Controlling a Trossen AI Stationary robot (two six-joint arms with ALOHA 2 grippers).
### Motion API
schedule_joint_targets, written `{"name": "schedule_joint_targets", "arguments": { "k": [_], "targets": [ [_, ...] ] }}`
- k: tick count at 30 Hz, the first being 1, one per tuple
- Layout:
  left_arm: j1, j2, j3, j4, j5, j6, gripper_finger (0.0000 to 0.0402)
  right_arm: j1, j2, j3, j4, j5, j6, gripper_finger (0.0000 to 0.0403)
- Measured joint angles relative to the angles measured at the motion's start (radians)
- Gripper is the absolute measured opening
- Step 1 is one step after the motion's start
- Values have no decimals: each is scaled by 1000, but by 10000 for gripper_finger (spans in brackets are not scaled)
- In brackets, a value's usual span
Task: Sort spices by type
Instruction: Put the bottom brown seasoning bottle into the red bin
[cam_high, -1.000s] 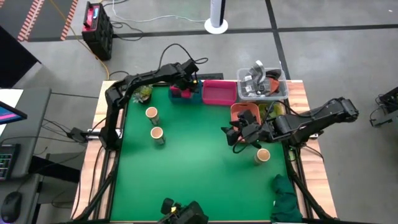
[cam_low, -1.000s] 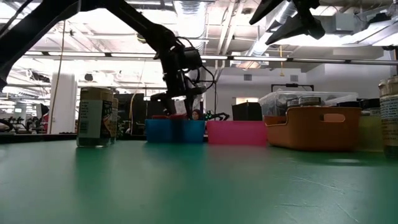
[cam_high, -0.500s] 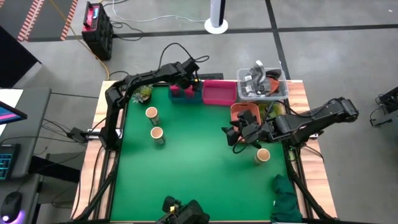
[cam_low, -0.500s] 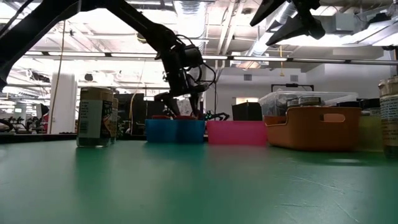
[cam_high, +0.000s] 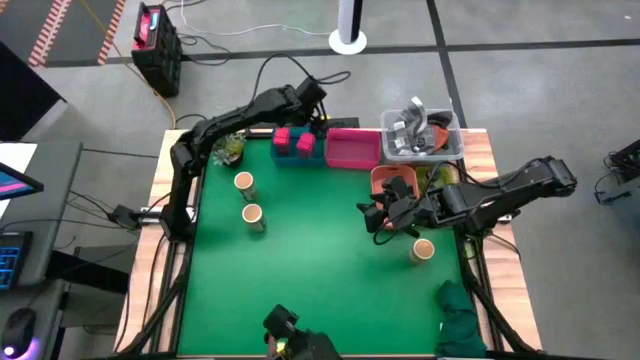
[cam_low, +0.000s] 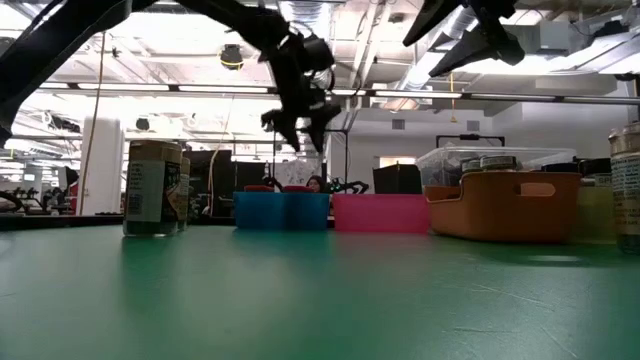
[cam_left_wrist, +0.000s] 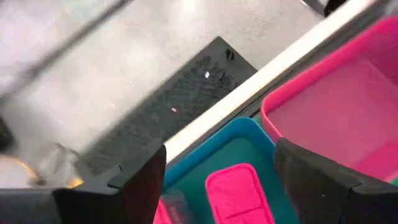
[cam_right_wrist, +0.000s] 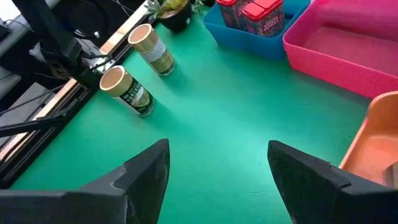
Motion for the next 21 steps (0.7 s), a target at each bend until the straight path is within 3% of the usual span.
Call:
{"name": "schedule_joint_targets", "arguments": {
  "k": [5, 8, 13, 21],
  "targets": [
    [-62, -50, 37, -86, -18, 180, 284, -1, 0, 0, -6, -12, 1, 296],
    [-104, -102, 17, -94, -10, 267, 284, -16, 0, 0, -5, -91, -12, 296],
    [-157, -232, -82, -70, 113, 277, 283, -5, -1, 0, -48, -119, -38, 296],
    [-273, -414, -169, -82, 153, 330, 283, 16, 15, 0, -347, -493, -143, 296]
  ]
}}
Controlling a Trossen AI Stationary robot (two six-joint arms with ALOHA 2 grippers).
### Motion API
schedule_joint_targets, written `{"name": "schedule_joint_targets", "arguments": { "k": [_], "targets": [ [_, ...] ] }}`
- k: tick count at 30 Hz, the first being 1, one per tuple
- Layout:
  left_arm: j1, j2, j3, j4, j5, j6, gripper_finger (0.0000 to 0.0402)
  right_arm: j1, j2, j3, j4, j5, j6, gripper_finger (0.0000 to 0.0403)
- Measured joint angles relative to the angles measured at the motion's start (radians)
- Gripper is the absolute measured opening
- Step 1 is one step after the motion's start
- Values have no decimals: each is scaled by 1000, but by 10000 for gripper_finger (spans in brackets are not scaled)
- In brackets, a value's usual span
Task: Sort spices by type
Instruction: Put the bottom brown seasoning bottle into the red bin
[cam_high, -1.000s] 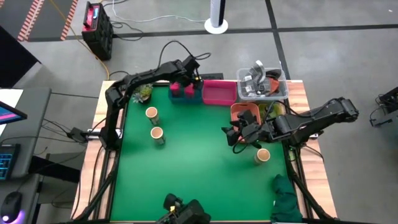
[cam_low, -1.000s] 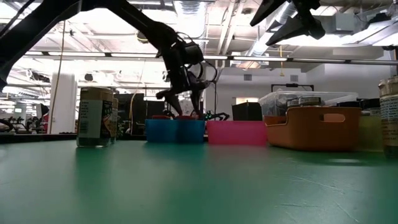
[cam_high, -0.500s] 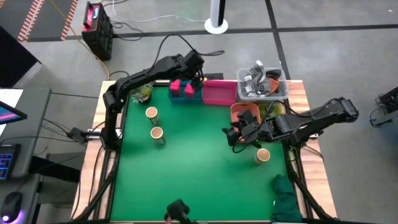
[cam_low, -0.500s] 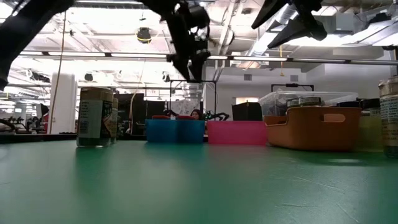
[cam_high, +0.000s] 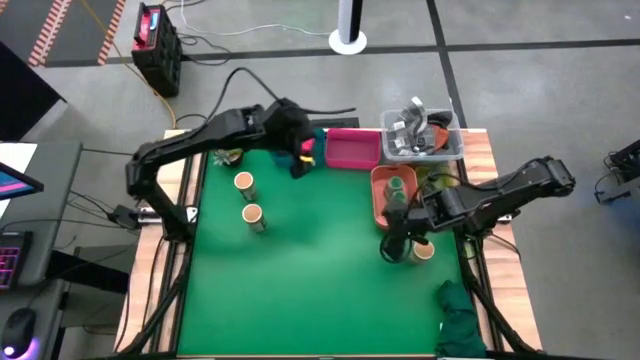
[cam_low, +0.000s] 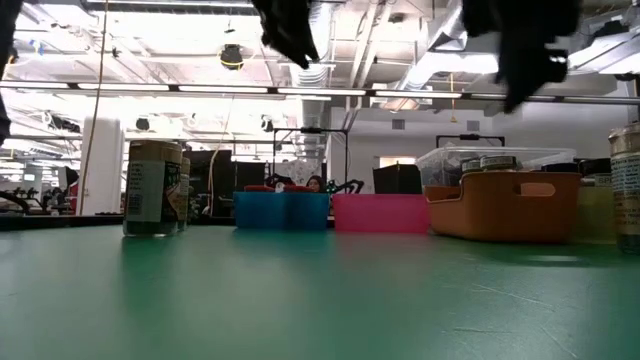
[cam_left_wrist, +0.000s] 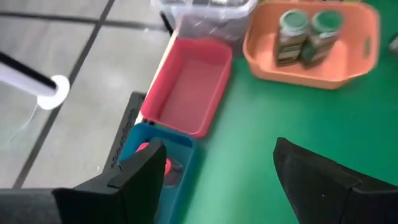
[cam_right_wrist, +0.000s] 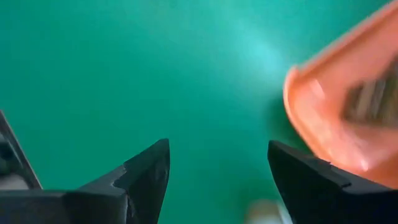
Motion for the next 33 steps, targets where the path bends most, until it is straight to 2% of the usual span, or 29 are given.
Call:
{"name": "schedule_joint_targets", "arguments": {
  "k": [8, 13, 16, 22, 25, 29, 33],
  "targets": [
    [-53, -87, -22, -35, -74, -41, 283, 36, 28, 124, -409, -27, 8, 296],
    [-48, -98, -24, -65, -129, -60, 283, 62, 36, 137, -451, -138, -4, 297],
    [-47, -97, -24, -64, -134, -41, 283, 83, 36, 137, -490, -168, -3, 307],
    [-47, -97, -24, -57, -135, 33, 283, 118, 36, 137, -535, -239, 3, 367],
    [-46, -96, -24, -53, -136, 48, 283, 125, 36, 137, -531, -242, 83, 395],
    [-47, -96, -24, -61, -136, 55, 283, 114, 35, 106, -493, -237, 99, 388],
    [-47, -96, -24, -115, -135, 66, 283, 109, 37, 52, -460, -234, 102, 398]
  ]
}}
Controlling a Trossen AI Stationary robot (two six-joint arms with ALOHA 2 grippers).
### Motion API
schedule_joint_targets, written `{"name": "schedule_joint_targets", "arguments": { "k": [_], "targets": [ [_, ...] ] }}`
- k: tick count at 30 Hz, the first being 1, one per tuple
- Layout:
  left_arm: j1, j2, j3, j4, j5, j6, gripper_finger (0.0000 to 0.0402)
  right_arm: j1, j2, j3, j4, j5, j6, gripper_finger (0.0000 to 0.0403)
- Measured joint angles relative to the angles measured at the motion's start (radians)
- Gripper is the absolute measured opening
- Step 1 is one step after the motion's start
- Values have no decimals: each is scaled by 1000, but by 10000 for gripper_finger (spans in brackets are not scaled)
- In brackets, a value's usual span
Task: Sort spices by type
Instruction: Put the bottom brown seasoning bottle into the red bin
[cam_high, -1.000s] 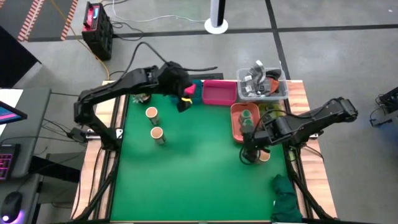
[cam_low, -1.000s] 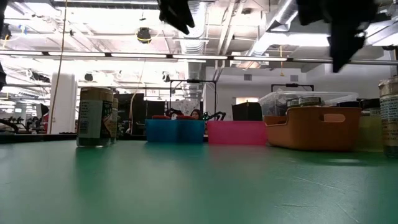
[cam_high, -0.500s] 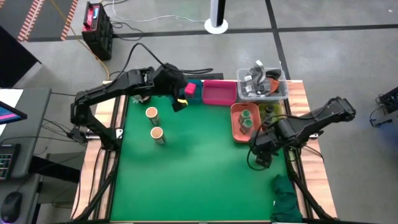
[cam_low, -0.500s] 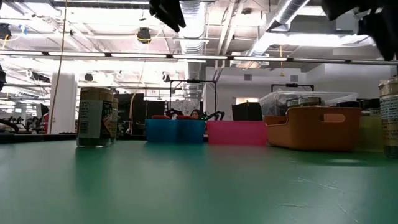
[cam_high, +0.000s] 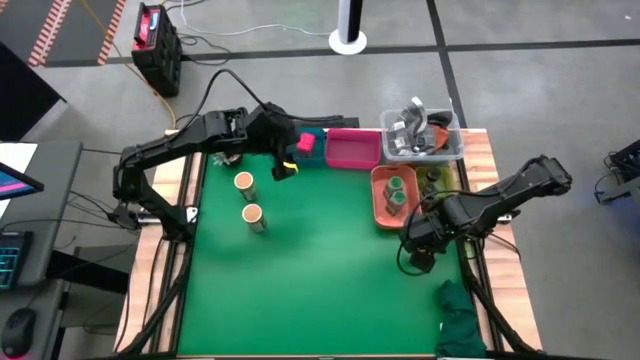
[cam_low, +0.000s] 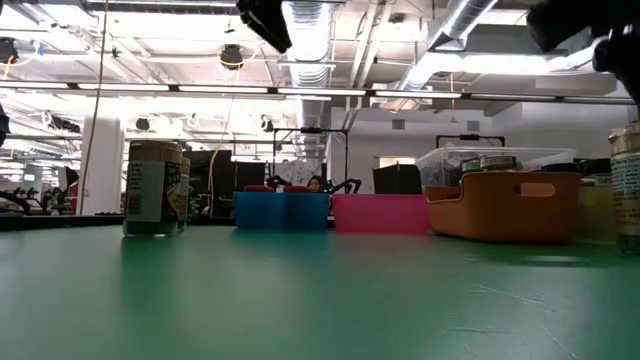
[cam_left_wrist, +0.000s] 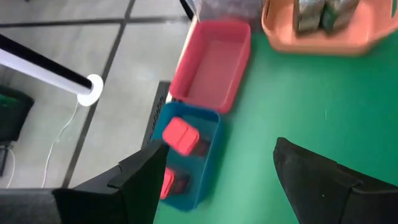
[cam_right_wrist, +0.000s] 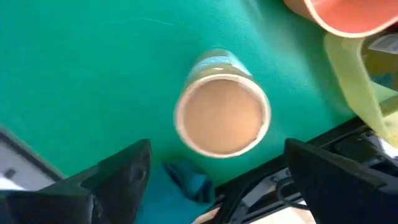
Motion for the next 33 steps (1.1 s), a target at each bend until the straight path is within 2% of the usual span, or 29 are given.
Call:
{"name": "schedule_joint_targets", "arguments": {
  "k": [10, 17, 21, 27, 30, 33],
  "targets": [
    [0, 0, 1, -115, 14, 3, 283, -1, 0, -134, 141, -2, 1, 399],
    [0, 0, 1, -123, 15, 12, 283, -1, 1, -217, 257, -4, 3, 394],
    [0, 0, 1, -122, 12, 7, 283, -1, 0, -249, 264, -6, 41, 368],
    [0, 0, 1, -113, 6, 2, 283, 0, 0, -266, 291, -6, 23, 292],
    [0, 0, 1, -108, 10, -45, 283, -12, -1, -266, 361, -4, 15, 292],
    [1, 0, 1, -41, 80, -68, 283, -22, 1, -260, 438, -4, 40, 292]
  ]
}}
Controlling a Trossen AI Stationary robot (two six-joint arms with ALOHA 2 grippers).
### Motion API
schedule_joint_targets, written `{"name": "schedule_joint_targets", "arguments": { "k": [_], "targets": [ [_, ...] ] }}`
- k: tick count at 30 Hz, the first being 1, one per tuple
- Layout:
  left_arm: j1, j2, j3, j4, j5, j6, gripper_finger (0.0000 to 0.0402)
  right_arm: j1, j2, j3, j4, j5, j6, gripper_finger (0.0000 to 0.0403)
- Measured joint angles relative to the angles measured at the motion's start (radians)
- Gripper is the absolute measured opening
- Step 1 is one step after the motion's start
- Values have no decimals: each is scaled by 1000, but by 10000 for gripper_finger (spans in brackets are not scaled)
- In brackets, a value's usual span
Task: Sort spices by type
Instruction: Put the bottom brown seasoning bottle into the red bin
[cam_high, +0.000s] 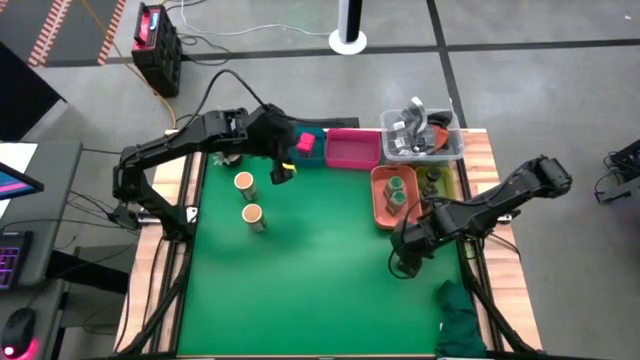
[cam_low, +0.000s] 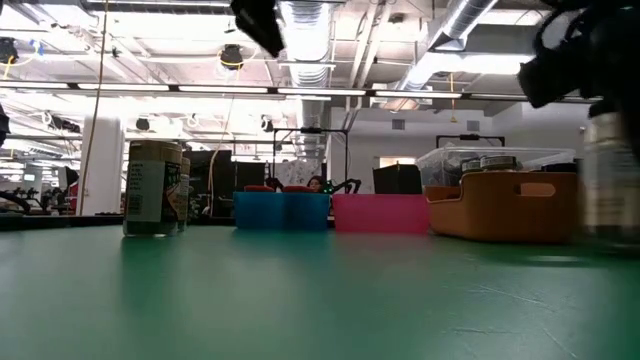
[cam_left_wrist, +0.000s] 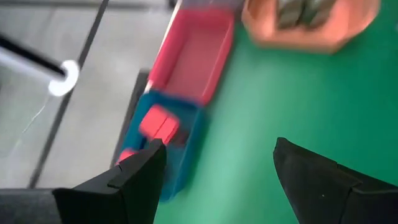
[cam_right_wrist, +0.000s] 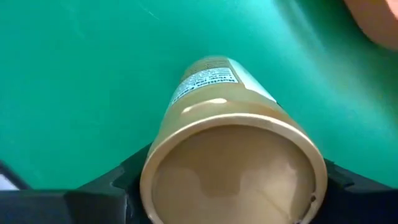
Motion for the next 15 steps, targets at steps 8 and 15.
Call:
{"name": "schedule_joint_targets", "arguments": {
  "k": [8, 15],
  "targets": [
    [-1, -4, -66, 259, 131, -3, 283, -34, 1, 49, 147, 43, 5, 292],
    [-8, -91, -271, 385, 164, -33, 283, -86, 0, 122, 173, 109, -48, 292]
  ]
}}
